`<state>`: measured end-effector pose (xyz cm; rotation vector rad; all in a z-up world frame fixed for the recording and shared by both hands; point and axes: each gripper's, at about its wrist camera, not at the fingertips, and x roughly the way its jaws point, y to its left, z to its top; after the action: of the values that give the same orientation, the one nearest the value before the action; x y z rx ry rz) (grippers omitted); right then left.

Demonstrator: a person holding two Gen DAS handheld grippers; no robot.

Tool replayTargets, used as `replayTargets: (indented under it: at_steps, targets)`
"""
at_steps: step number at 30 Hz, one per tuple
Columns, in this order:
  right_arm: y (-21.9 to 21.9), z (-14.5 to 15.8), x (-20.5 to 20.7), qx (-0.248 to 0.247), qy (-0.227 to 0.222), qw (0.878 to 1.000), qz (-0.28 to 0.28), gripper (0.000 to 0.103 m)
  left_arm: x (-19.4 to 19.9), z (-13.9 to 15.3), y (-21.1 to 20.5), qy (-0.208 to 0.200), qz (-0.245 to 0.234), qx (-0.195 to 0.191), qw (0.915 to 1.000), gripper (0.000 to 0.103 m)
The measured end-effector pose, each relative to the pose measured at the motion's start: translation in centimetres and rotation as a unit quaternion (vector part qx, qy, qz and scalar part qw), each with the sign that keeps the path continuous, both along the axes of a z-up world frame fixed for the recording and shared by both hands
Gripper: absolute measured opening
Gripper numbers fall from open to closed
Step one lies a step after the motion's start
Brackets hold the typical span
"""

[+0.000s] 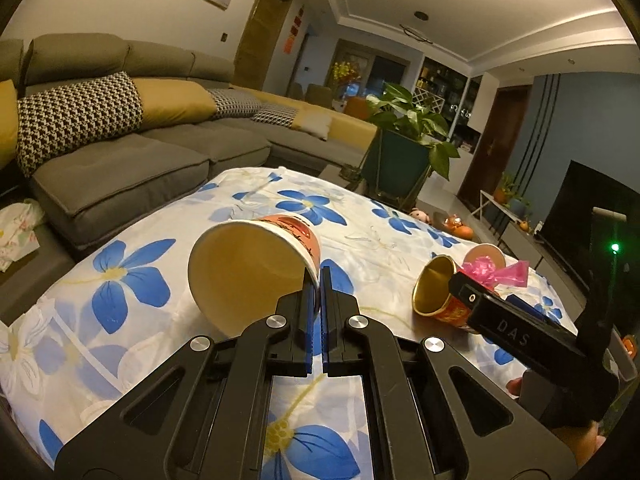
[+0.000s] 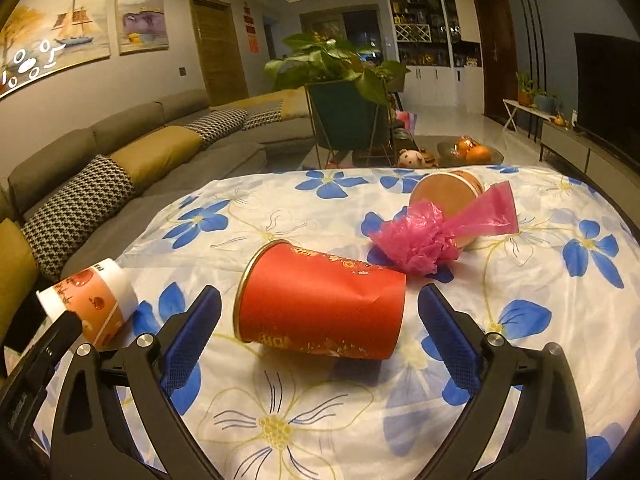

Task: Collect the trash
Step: 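Grasp the white-and-orange paper cup rim with the left tool while the right tool grasps the red cup, then carry the paper cup and red cup over the grey bin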

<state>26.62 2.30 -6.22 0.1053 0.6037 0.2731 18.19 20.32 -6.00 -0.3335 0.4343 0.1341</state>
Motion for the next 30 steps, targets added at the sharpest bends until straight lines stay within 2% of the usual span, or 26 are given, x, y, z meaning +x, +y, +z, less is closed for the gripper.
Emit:
replayTargets:
  at_steps: [4, 8, 11, 20, 30]
  targets:
    - [0.0, -0.6, 1.0, 0.003, 0.021, 1.0, -0.004, 0.094, 0.5, -0.1, -0.1, 0.003, 0.001, 0.004, 1.0, 0.002]
    - [-0.1, -1.2, 1.4, 0.006, 0.035, 0.999, -0.001, 0.083, 0.8, -0.4, 0.0, 0.008, -0.001, 0.004, 1.0, 0.002]
    - [-0.4, -1.4, 1.3, 0.009, 0.036, 0.999, 0.0, 0.083, 0.9, -0.7, 0.1, 0.015, -0.003, 0.003, 0.9999, 0.002]
    - [-2.0, -0.4, -0.5, 0.005, 0.007, 1.0, -0.006, 0.083, 0.7, -0.6, -0.2, 0.014, -0.004, 0.009, 0.9999, 0.002]
    - [-5.6, 0.9, -4.0, -0.005, -0.032, 0.999, -0.011, 0.083, -0.4, 0.7, -2.6, 0.002, -0.02, 0.023, 0.9995, 0.002]
